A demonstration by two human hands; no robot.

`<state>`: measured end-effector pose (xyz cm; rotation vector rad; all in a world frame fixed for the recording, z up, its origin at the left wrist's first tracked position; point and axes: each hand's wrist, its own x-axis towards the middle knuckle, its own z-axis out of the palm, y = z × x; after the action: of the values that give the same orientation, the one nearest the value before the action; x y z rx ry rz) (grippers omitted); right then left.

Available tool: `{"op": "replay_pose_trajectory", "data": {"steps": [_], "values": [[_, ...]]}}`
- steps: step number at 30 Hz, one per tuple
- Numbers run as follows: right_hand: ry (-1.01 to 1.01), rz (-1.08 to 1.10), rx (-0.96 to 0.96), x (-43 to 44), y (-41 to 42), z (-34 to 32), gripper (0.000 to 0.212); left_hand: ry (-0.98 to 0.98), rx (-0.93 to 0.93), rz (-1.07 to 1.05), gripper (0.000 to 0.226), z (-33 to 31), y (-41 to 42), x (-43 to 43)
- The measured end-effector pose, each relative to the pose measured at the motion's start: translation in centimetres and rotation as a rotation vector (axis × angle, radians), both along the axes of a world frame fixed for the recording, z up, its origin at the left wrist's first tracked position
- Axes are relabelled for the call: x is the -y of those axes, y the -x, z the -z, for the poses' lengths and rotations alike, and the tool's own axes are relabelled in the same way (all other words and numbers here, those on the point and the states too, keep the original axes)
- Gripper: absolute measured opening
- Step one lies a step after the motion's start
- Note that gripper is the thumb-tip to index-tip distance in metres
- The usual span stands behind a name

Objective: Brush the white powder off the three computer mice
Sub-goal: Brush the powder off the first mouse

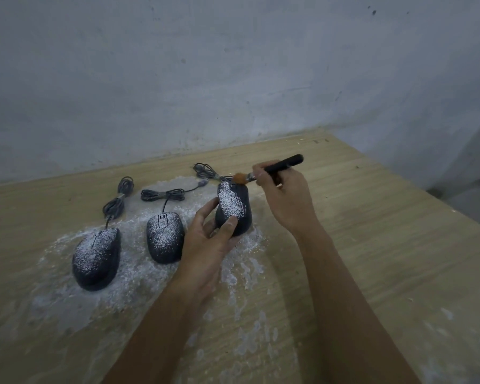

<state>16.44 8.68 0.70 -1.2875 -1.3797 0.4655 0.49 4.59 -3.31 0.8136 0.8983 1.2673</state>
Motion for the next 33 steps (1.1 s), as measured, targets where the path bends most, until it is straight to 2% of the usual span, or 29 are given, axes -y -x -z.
{"op": "replay_pose_trajectory", "data": {"steps": [4,8,11,14,18,23,27,33], "values": [[-0.061,0.052,-0.097,0.0,0.2,0.0,0.018,0.008,0.008,-0.012,0.05,0.1,0.0,-0.1],[-0.022,-0.011,0.005,0.3,0.6,0.1,0.016,0.011,-0.001,-0.012,0.048,0.1,0.0,-0.1],[-0.043,0.035,-0.085,0.5,0.4,0.0,0.019,0.016,0.02,-0.012,0.048,0.0,0.0,-0.1],[0.011,-0.003,-0.036,0.7,0.1,0.1,0.015,0.027,0.04,-0.023,0.048,-0.2,0.0,-0.1],[-0.012,0.026,-0.105,1.0,0.0,0.1,0.014,0.037,0.058,-0.03,0.048,-0.3,0.0,-0.1],[0.004,-0.058,-0.002,1.1,0.5,0.2,0.011,0.04,0.072,-0.027,0.047,-0.6,0.0,0.1],[-0.049,-0.001,-0.103,1.2,0.3,-0.1,0.015,0.039,0.083,-0.028,0.047,-0.7,0.0,0.2],[-0.019,-0.061,-0.016,1.3,0.8,0.0,0.011,0.041,0.065,-0.03,0.047,-0.6,0.0,0.2]]}}
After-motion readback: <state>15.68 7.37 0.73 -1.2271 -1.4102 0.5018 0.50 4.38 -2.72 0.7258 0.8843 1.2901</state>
